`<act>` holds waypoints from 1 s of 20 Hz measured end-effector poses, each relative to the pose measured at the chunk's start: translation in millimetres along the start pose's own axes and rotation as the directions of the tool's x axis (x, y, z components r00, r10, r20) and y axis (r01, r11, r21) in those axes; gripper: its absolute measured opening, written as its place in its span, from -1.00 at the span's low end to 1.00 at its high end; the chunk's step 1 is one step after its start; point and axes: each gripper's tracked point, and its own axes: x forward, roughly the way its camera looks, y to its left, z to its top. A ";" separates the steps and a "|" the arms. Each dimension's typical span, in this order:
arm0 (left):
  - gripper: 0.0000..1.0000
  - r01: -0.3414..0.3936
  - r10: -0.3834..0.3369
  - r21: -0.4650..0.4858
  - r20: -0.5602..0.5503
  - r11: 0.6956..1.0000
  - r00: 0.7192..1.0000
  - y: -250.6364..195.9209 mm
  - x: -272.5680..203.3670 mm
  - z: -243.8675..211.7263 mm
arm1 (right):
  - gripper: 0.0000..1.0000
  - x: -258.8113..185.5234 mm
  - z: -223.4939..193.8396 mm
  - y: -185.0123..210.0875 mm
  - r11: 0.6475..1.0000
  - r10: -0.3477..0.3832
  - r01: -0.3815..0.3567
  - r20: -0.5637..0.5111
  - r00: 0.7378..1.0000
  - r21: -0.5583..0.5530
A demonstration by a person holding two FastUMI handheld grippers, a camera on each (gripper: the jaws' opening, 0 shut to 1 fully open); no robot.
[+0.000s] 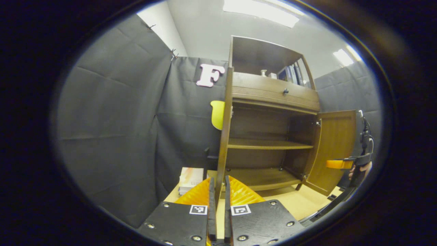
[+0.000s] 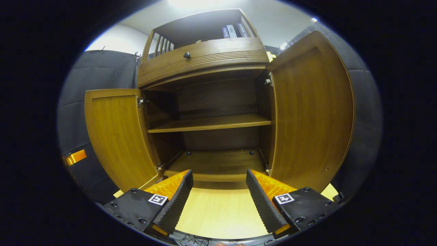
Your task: Open the right door of the double-door shoe cabinet with the right hand, and open the left door with the left hand.
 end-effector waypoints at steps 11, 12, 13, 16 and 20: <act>0.93 0.022 -0.023 0.006 0.047 1.000 0.999 -76.9 49.8 6.5 | 0.84 -33.0 33.9 -30.6 0.997 -0.055 0.061 0.109 0.993 -0.048; 0.94 0.038 -0.038 -0.001 0.040 0.999 0.999 -86.9 56.7 3.1 | 0.84 -36.7 32.0 -36.5 0.996 -0.071 0.077 0.110 0.991 -0.049; 0.94 0.041 -0.041 -0.003 0.036 0.999 0.999 -92.9 63.1 1.2 | 0.84 -41.2 29.7 -42.3 0.995 -0.087 0.092 0.110 0.990 -0.046; 0.93 0.032 -0.032 0.001 0.029 0.999 0.999 -99.7 76.9 -3.6 | 0.95 -49.5 22.7 -59.0 0.990 -0.138 0.141 0.103 0.985 -0.029; 0.93 0.039 -0.039 -0.001 0.025 0.999 0.999 -104.2 90.6 -6.5 | 0.95 -58.1 21.3 -73.3 0.982 -0.187 0.189 0.106 0.977 -0.012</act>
